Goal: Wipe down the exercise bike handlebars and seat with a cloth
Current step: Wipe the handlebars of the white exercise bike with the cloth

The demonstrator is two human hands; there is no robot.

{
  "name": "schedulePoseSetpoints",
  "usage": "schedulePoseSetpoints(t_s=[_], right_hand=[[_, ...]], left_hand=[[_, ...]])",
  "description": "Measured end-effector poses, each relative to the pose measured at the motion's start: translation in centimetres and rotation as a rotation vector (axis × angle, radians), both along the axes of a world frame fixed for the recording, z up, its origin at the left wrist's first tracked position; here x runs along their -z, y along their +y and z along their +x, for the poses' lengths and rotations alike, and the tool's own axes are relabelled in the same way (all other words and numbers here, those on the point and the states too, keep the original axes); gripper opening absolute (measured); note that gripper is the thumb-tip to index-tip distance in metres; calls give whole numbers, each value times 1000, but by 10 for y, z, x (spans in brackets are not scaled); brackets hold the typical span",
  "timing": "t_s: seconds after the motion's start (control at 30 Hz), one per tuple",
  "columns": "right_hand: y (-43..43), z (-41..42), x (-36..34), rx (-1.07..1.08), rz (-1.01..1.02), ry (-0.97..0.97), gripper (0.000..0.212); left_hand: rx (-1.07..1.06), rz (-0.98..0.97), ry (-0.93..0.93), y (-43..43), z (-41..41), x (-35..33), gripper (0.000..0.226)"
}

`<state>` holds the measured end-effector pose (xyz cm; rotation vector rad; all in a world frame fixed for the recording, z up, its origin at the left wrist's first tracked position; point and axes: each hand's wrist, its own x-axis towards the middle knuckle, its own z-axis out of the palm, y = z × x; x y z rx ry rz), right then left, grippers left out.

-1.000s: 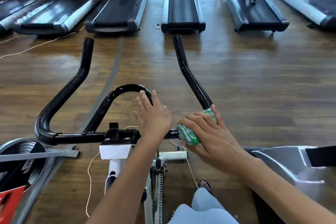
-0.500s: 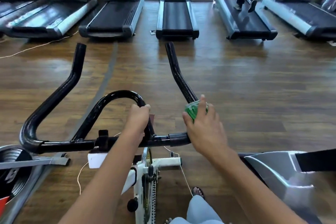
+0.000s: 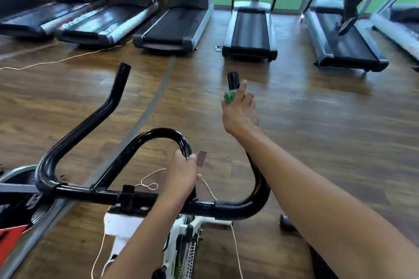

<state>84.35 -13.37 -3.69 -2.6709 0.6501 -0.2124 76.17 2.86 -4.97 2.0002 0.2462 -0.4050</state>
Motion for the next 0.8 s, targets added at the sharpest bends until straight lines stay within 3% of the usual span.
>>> schedulePoseSetpoints(t_s=[0.1, 0.23, 0.33, 0.4, 0.57, 0.63, 0.7, 0.8], right_hand=[[-7, 38, -15, -3, 38, -198, 75], [-17, 60, -38, -23, 105, -185, 70], [-17, 26, -18, -96, 204, -198, 71], [-17, -9, 0, -119, 237, -131, 73], [-17, -80, 5, -211, 105, 139, 78], [-23, -92, 1, -231, 207, 142, 74], [-31, -91, -7, -221, 326, 75, 68], [-45, -82, -28, -161, 634, -186, 55]], left_hand=[[8, 66, -32, 0, -1, -1, 16], [-14, 112, -37, 0, -4, 0, 19], [-129, 79, -73, -1, -6, 1, 60], [-198, 72, -160, -4, -12, -3, 69], [-291, 170, -560, -28, -16, -15, 48], [-236, -11, -599, -50, -10, -26, 40], [-216, -299, -487, -68, -1, -38, 33], [-245, -604, -247, -87, 19, -46, 29]])
